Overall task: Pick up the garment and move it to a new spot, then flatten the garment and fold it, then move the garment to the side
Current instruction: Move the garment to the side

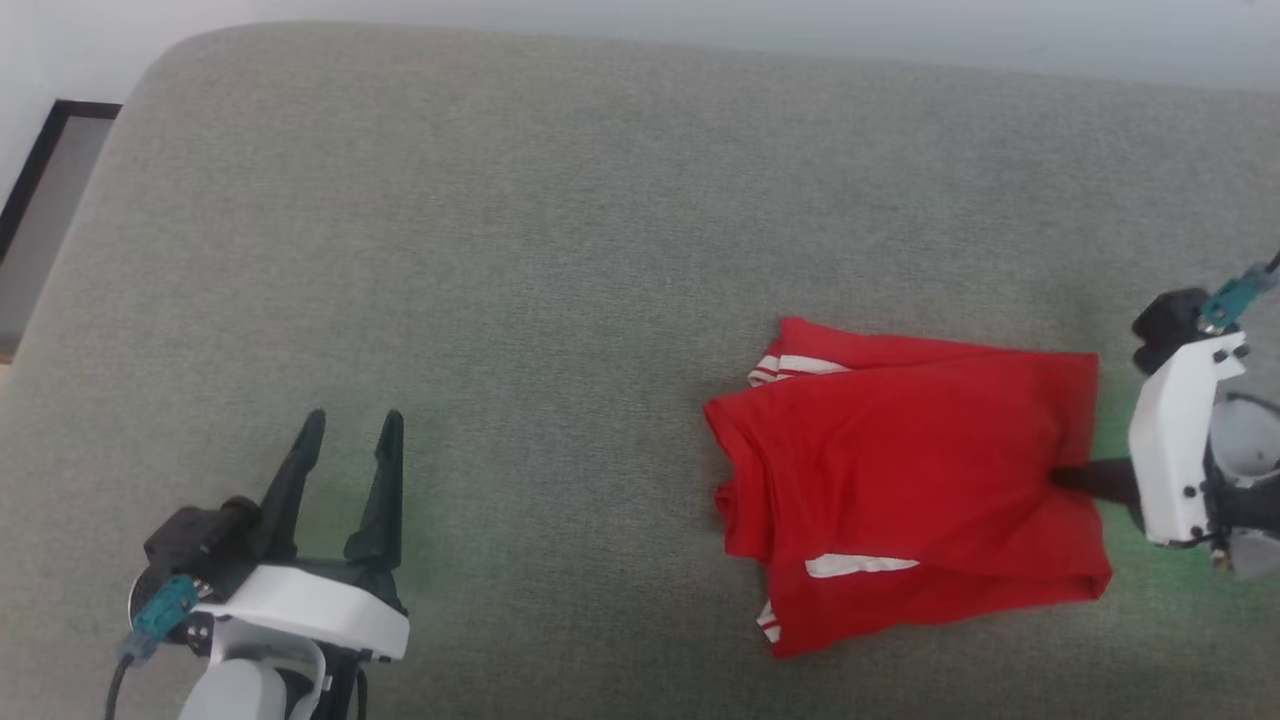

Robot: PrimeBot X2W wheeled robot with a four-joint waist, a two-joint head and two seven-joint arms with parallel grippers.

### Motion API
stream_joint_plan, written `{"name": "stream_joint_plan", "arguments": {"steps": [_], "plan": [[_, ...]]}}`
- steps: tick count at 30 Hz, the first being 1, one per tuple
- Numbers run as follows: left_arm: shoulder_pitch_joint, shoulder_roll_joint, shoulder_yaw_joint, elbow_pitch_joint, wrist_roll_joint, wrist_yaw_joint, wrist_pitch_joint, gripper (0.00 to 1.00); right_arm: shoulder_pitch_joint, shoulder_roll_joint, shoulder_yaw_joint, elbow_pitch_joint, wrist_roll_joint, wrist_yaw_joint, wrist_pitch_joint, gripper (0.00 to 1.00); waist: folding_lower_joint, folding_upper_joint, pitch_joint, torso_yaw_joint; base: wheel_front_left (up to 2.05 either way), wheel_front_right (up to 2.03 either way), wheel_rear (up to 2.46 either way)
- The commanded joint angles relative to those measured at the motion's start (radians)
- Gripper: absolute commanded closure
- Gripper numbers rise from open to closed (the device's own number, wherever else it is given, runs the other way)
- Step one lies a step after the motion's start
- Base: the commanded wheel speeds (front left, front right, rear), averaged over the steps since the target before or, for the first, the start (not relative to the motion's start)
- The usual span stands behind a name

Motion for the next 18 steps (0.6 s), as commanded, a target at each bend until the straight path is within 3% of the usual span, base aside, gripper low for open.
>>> {"name": "stream_joint_plan", "arguments": {"steps": [1, 18], "plan": [[-0.018, 0.003, -0.004, -0.004, 0.003, -0.002, -0.004, 0.0, 0.0, -0.017, -0.007, 0.007, -0.012, -0.003, -0.004, 1.0, 0.0, 0.0, 0.001, -0.006, 0.0, 0.0, 0.0], [-0.202, 0.036, -0.137, -0.006, 0.012, -0.002, -0.004, 0.0, -0.149, -0.126, -0.117, 0.008, -0.092, -0.003, -0.082, 1.0, 0.0, 0.0, 0.099, -0.161, 0.0, 0.0, 0.0]]}}
